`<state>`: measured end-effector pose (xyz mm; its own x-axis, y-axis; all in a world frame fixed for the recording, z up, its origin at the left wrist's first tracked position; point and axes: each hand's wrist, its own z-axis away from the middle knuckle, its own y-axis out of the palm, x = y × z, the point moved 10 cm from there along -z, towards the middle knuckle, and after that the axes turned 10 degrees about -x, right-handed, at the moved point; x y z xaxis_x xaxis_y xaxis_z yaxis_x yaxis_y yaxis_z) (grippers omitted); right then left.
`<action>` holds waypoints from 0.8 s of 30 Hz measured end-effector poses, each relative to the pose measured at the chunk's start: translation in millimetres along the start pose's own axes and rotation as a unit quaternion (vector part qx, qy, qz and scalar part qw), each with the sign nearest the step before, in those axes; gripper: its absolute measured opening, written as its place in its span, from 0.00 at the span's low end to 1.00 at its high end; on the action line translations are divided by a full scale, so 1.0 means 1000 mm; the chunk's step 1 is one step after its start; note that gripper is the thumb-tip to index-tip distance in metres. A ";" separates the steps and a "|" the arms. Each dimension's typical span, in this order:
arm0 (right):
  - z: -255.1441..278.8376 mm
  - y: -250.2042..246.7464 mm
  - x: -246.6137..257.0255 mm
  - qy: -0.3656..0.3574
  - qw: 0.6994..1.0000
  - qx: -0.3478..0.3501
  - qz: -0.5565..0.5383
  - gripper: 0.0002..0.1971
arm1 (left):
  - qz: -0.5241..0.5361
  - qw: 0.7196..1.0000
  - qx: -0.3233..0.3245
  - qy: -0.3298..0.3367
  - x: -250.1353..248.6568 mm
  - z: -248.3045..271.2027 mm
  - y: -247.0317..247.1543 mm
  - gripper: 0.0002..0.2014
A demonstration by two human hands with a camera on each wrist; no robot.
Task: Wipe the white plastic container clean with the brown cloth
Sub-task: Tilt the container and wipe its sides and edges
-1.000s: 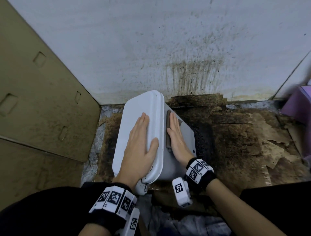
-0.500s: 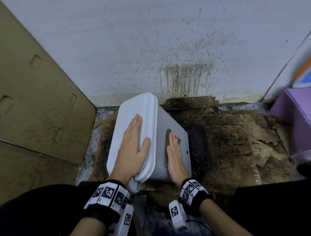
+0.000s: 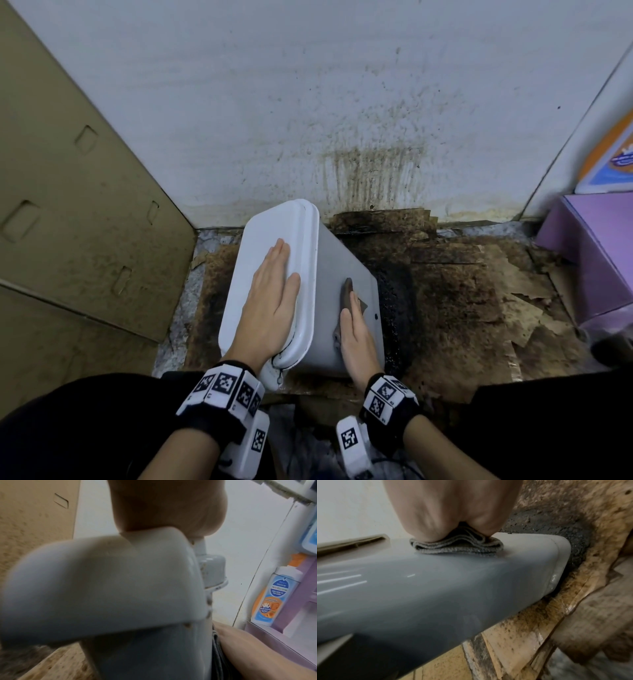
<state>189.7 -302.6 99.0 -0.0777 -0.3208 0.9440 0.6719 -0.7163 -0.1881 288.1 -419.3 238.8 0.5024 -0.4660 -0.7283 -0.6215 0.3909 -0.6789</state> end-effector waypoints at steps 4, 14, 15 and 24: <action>0.011 -0.005 0.013 -0.003 0.998 -0.029 -0.058 0.25 | 0.011 1.000 0.002 -0.015 -0.002 0.001 0.000 0.27; 0.039 -0.006 0.099 -0.040 0.980 -0.029 -0.192 0.17 | 0.107 0.993 -0.030 -0.038 -0.009 0.000 -0.002 0.23; 0.042 -0.004 0.103 -0.054 0.982 -0.025 -0.179 0.18 | 0.111 0.993 -0.031 -0.037 -0.009 0.000 -0.002 0.23; 0.069 0.005 0.097 -0.149 0.987 -0.047 -0.049 0.24 | 0.094 0.994 -0.044 -0.018 -0.011 -0.002 0.002 0.23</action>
<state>236.7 -294.5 208.7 0.0906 -0.0615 0.9940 0.5998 -0.7934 -0.1037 279.4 -415.1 245.7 0.3930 -0.3622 -0.8452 -0.7553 0.3972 -0.5214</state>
